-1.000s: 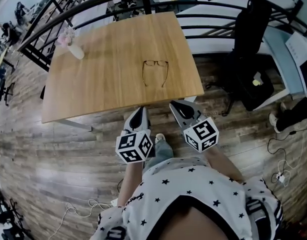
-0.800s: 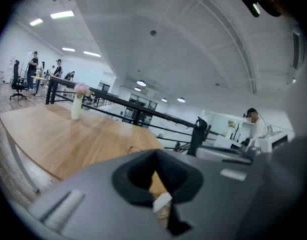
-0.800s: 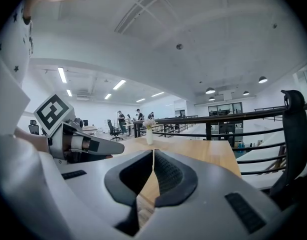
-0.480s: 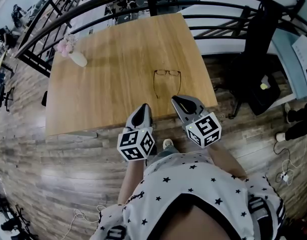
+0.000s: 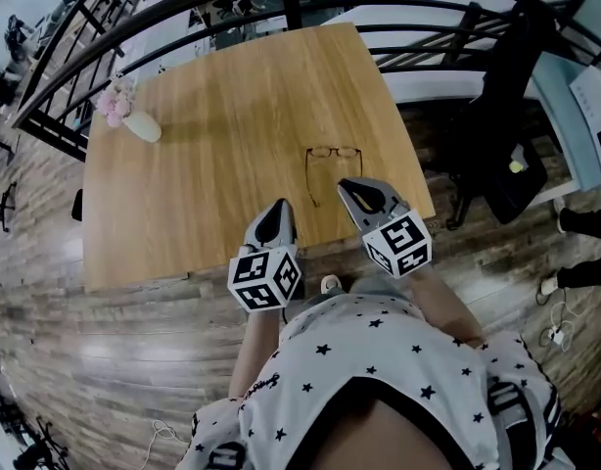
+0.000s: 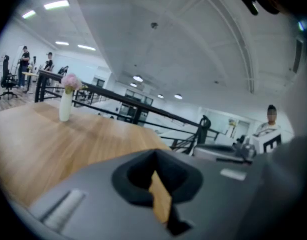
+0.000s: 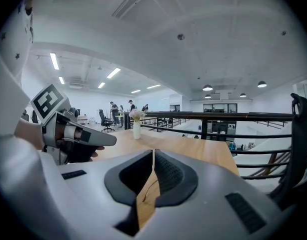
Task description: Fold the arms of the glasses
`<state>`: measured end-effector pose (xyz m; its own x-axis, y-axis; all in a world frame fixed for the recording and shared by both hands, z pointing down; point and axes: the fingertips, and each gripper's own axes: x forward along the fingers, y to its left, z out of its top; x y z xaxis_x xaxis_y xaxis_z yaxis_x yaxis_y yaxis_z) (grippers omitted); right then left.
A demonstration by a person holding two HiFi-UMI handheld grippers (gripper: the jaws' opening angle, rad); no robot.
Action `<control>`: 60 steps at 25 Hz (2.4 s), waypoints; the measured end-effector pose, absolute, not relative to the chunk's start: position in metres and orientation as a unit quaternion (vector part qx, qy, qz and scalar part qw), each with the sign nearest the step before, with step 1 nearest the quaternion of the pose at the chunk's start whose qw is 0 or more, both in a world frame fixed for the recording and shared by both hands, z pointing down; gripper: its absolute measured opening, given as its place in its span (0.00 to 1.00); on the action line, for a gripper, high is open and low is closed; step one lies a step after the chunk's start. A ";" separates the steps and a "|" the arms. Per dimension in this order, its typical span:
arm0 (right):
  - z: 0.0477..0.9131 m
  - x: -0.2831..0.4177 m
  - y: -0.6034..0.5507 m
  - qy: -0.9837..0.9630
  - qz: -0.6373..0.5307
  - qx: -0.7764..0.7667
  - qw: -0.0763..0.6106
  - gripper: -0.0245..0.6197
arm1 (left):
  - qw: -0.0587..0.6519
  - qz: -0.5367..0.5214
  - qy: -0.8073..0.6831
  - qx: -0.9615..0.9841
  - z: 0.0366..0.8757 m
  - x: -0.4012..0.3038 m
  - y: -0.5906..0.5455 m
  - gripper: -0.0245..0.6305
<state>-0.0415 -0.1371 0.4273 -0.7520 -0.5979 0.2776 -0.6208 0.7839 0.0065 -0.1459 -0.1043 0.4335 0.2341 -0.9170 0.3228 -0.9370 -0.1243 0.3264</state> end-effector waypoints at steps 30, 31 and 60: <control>0.567 -0.053 -0.262 -0.889 -0.036 0.209 0.405 0.07 | 0.291 0.050 -0.618 0.729 0.490 -0.145 -0.188 0.05; 0.572 -0.053 -0.264 -0.887 -0.042 0.201 0.414 0.07 | 0.292 0.052 -0.618 0.728 0.492 -0.144 -0.191 0.05; 0.616 -0.069 -0.284 -0.837 -0.095 0.026 0.538 0.07 | 0.301 0.062 -0.618 0.724 0.504 -0.150 -0.218 0.05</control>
